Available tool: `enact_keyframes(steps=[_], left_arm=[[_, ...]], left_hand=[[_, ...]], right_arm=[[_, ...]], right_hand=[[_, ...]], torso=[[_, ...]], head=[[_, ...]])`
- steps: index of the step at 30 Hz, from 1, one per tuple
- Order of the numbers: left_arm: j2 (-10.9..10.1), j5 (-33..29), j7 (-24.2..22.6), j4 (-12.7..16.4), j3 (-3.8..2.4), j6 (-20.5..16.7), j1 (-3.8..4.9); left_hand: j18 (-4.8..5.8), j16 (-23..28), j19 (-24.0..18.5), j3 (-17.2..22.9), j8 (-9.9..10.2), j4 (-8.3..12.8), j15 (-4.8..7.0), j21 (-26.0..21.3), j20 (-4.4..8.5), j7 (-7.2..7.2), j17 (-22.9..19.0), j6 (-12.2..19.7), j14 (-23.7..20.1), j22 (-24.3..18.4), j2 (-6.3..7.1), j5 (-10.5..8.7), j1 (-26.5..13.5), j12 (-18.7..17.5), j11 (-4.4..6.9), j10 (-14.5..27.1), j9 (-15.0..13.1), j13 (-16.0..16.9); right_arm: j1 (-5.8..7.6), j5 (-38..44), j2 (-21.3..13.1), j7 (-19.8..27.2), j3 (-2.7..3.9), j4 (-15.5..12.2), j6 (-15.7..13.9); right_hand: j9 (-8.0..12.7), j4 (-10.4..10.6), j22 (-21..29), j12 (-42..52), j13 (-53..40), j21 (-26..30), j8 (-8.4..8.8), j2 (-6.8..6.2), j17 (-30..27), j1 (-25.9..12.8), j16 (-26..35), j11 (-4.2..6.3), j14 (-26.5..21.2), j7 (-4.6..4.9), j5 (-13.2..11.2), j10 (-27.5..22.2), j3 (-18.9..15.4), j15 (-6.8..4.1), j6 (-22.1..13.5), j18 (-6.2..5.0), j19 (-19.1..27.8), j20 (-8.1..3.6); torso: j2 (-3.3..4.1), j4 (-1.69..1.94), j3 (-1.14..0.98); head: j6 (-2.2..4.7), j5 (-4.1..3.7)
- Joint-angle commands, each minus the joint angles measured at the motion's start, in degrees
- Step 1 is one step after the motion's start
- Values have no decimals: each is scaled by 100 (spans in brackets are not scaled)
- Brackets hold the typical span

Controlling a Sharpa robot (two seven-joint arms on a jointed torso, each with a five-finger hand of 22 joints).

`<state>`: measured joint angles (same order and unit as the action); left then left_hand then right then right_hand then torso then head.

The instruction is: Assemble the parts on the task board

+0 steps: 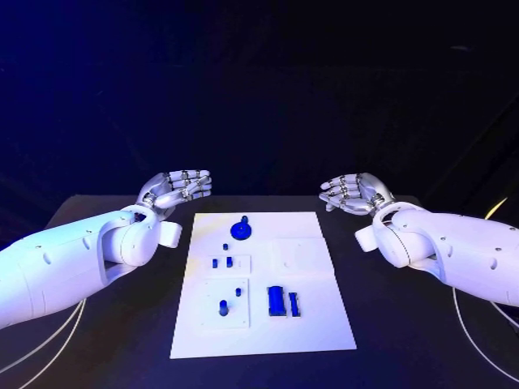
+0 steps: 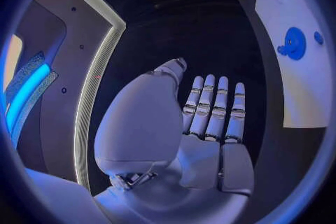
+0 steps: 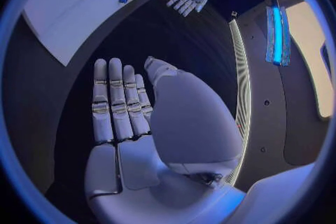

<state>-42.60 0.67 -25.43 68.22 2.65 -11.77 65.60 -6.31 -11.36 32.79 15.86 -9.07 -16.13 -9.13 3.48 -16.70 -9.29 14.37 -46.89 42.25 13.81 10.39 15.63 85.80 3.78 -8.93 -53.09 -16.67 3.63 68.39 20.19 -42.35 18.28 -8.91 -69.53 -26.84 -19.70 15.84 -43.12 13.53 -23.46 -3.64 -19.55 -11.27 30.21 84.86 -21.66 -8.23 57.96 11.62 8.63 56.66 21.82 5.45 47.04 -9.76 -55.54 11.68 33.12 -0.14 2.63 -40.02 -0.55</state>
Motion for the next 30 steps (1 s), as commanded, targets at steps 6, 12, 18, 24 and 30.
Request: enact_keyframes(steps=[6, 12, 18, 24, 30], left_arm=[[154, -56, -102, -184, -6, -181, -16], [99, -58, -152, 172, -45, -642, -95], [-1, -61, -245, 823, -117, -1485, -241], [-126, -65, -361, 1638, -206, -2541, -424], [-192, -67, -421, 2065, -253, -3094, -520]], left_hand=[[631, 1136, -3279, -1586, 907, 1613, 913, -348, 1670, 929, -1437, 4689, -4225, -1381, -1039, -1563, -2934, -378, 893, 5309, 1667, -363], [631, 1136, -3279, -1586, 907, 1613, 913, -348, 1670, 929, -1437, 4689, -4225, -1381, -1039, -1563, -4194, -378, 893, 5309, 1667, -363], [631, 1136, -3279, -1586, 907, 1613, 913, -348, 1670, 929, -1437, 4689, -4225, -1381, -1039, -1563, -8580, -378, 893, 5309, 1667, -363], [631, 1136, -3279, -1586, 907, 1613, 913, -348, 1670, 929, -1437, 4689, -4225, -1381, -1039, -1563, -8580, -378, 893, 5309, 1667, -363], [631, 1136, -3279, -1586, 907, 1613, 913, -348, 1670, 929, -1437, 4689, -4225, -1381, -1039, -1563, -8580, -378, 893, 5309, 1667, -363]], right_arm=[[-47, -267, 147, 227, 36, 235, 134], [-204, -622, 70, 414, 209, -226, -243], [-487, -1260, -69, 751, 521, -1055, -921], [-739, -1829, -193, 1051, 799, -1796, -1526], [-823, -2018, -234, 1151, 891, -2041, -1726]], right_hand=[[1970, -1584, 4312, -1353, 2346, 364, 1955, 1127, -3021, -3007, 2166, 823, -5796, -1162, -863, -5666, -2182, -545, -4704, 976, 5554, -1168], [1970, -1584, 4312, -1353, 2346, 364, 1955, 1127, -3021, -4233, 2166, 823, -5796, -1162, -863, -5666, -2182, -545, -4704, 976, 5554, -1168], [1970, -1584, 4312, -1353, 2346, 364, 1955, 1127, -3021, -8486, 2166, 823, -5796, -1162, -863, -5666, -2182, -545, -4704, 976, 5554, -1168], [1970, -1584, 4312, -1353, 2346, 364, 1955, 1127, -3021, -8486, 2166, 823, -5796, -1162, -863, -5666, -2182, -545, -4704, 976, 5554, -1168], [1970, -1584, 4312, -1353, 2346, 364, 1955, 1127, -3021, -8486, 2166, 823, -5796, -1162, -863, -5666, -2182, -545, -4704, 976, 5554, -1168]], torso=[[-40, 9, -24], [-120, 12, -148], [-187, 14, -251], [-194, 14, -263], [-194, 14, -263]], head=[[122, 37], [351, 47], [544, 55], [565, 55], [565, 55]])
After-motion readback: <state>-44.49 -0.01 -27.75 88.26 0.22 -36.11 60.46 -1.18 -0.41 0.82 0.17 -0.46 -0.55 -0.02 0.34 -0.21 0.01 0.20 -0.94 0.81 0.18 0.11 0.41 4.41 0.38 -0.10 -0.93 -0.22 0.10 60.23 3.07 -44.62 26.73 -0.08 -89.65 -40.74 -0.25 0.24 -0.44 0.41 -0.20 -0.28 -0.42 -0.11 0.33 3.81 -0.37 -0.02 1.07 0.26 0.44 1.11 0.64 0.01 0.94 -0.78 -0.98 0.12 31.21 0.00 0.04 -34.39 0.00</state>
